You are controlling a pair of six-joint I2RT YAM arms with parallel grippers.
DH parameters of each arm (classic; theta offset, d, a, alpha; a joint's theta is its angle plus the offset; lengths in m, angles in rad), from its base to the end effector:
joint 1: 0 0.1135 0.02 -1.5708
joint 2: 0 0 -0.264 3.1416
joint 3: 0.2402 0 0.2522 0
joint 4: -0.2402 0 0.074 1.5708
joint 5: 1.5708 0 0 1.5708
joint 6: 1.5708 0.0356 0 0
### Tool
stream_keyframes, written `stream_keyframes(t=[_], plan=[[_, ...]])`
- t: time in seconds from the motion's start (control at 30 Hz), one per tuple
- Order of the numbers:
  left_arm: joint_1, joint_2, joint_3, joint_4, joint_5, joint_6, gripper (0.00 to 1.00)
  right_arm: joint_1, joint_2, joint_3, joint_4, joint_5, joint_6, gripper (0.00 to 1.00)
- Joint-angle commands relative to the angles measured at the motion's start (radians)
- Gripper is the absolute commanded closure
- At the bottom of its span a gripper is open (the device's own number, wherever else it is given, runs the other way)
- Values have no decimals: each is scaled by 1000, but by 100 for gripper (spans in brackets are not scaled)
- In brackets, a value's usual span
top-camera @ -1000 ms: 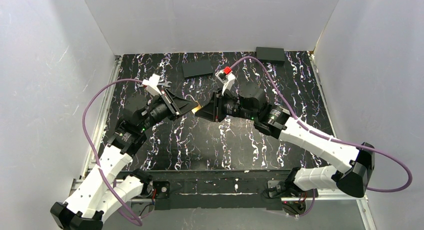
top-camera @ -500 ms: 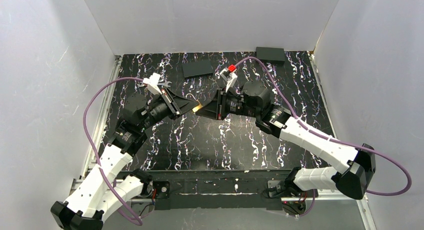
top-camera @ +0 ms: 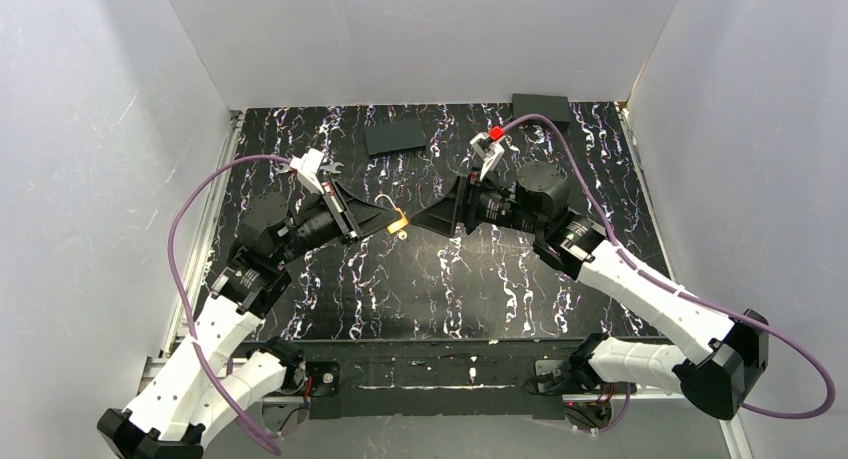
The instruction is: Unlock with the key
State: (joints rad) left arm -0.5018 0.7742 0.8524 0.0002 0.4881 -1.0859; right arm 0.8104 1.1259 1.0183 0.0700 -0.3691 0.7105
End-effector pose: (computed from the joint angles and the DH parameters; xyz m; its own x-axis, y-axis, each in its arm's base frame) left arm 0.1462 -0.0992 0.3853 -0.7065 -0.5037 -0.4972 0.4498 0.2228 -0.8649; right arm 0.1723 0.1998 0.3811 -0.6224 0.2282 -0.7487 -0.6837 0.3070 0.6620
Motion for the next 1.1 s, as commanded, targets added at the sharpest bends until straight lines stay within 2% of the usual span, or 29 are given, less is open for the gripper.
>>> stream_keyframes(t=[0.0, 0.4, 0.97, 1.07], plan=[[-4, -19, 19, 51, 37, -9, 100, -8, 9, -16, 151, -96, 53, 20], [-4, -17, 29, 60, 58, 9, 100, -9, 113, 2, 387, -304, 196, 32], [-4, -25, 27, 67, 38, 15, 100, 4, 194, 16, 566, -375, 337, 51], [-5, -31, 21, 67, 18, 12, 100, 8, 198, 9, 592, -373, 356, 51]])
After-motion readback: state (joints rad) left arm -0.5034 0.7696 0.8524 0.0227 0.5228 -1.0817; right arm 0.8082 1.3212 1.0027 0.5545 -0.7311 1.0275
